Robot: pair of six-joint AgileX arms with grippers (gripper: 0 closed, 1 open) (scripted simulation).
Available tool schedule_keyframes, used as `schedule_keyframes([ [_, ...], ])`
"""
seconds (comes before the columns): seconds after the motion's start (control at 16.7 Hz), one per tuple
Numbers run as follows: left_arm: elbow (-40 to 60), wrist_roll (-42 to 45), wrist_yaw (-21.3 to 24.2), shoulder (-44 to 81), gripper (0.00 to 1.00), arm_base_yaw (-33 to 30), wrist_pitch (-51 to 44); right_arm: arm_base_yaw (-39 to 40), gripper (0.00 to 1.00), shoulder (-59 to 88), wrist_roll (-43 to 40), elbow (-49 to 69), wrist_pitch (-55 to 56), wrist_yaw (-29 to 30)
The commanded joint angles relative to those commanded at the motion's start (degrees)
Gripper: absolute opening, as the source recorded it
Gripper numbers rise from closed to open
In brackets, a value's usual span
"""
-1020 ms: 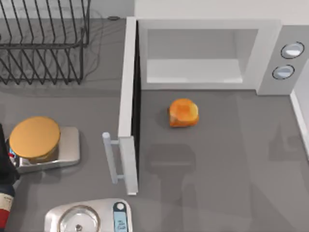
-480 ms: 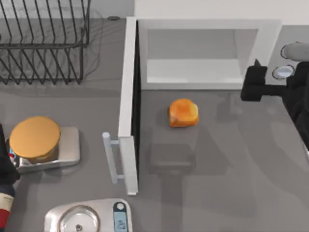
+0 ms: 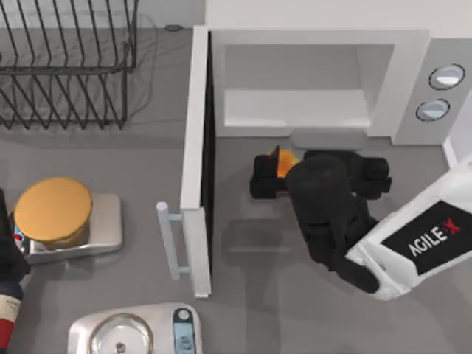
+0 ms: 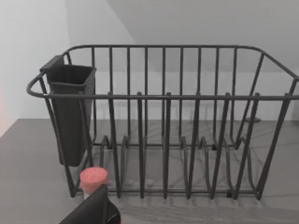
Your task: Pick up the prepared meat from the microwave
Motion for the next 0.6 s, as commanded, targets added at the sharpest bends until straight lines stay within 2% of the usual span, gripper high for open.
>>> schedule_keyframes([
  [0.3,0.0,0.0,0.0,0.0,1.00,0.0,0.0,5.2,1.00,15.0,2.4,6.0,6.0,5.0],
  [0.6,0.0,0.0,0.0,0.0,1.00,0.0,0.0,6.0,1.00,17.5,2.8,7.0,7.0,5.8],
])
